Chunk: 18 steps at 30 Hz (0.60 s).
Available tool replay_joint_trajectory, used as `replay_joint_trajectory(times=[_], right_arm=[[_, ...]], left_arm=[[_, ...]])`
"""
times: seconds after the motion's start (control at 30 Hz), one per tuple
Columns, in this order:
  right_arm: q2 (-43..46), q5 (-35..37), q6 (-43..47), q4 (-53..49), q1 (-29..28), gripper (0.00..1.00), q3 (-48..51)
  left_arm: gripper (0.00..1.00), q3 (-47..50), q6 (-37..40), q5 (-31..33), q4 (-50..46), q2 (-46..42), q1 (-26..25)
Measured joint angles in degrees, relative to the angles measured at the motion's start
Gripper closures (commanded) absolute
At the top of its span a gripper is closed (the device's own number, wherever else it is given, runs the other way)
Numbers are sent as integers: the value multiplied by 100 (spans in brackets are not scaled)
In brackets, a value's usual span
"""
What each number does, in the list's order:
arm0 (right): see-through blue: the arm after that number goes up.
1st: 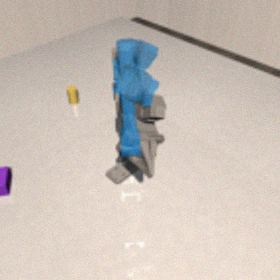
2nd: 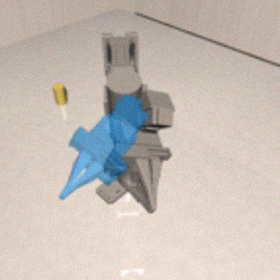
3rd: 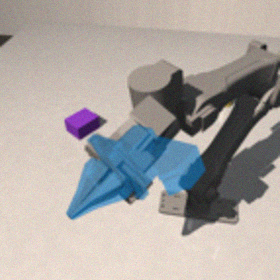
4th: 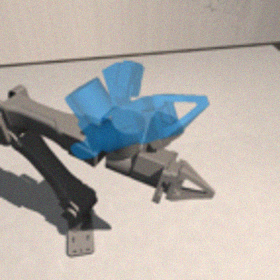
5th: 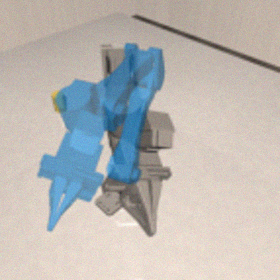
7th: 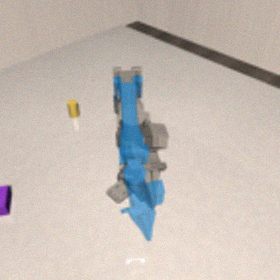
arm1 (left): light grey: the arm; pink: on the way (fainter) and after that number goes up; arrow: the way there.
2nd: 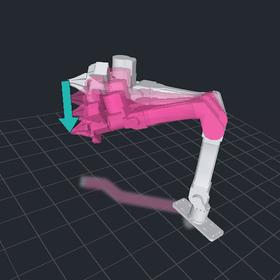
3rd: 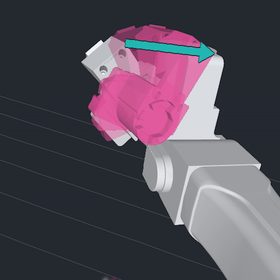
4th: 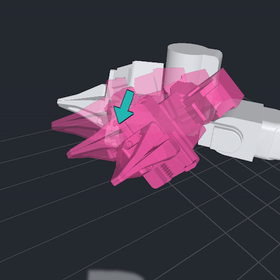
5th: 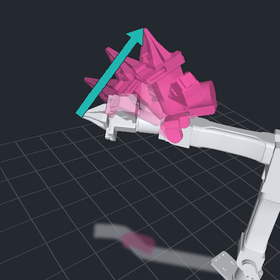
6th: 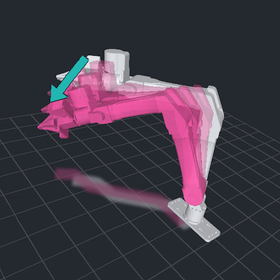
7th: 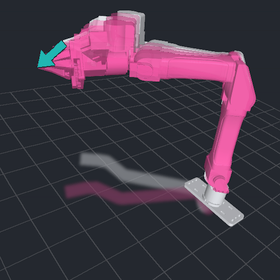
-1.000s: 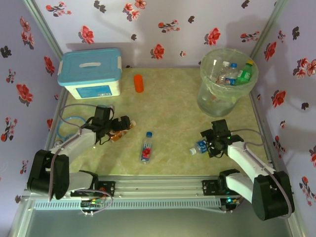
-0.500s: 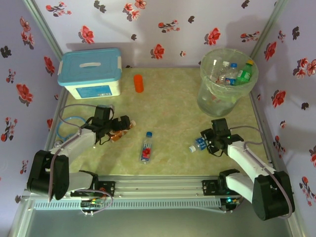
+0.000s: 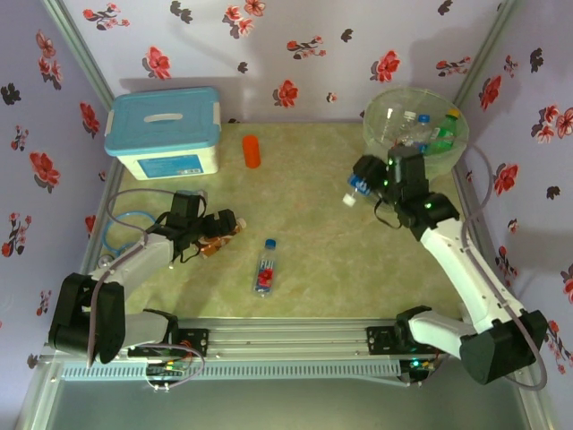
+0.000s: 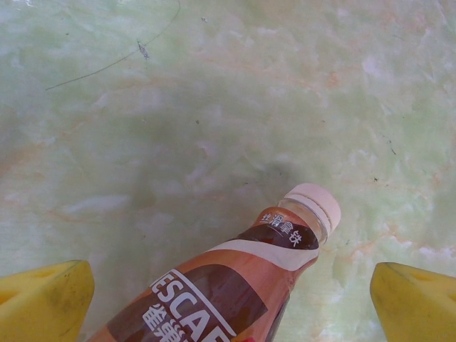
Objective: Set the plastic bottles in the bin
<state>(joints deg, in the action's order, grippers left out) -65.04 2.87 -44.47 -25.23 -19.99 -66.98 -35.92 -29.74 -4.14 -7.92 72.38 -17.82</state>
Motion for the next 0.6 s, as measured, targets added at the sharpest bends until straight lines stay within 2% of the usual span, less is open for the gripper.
replay_joint_trajectory(times=[0.13, 0.27, 0.33, 0.6], right_arm=[[-221, 33, 667, -2, 337, 57, -1104], [-570, -87, 872, 76, 1261, 57, -1797], [-813, 11, 1014, 149, 1532, 57, -2006], [-1576, 1084, 2240, 166, 1652, 57, -2194]], left_arm=[[0, 0, 0, 0, 0, -2, 0], [0, -61, 7, -2, -107, 0, 0], [0, -221, 20, -4, -269, 0, 0], [0, -745, 116, -4, -452, -103, 0]])
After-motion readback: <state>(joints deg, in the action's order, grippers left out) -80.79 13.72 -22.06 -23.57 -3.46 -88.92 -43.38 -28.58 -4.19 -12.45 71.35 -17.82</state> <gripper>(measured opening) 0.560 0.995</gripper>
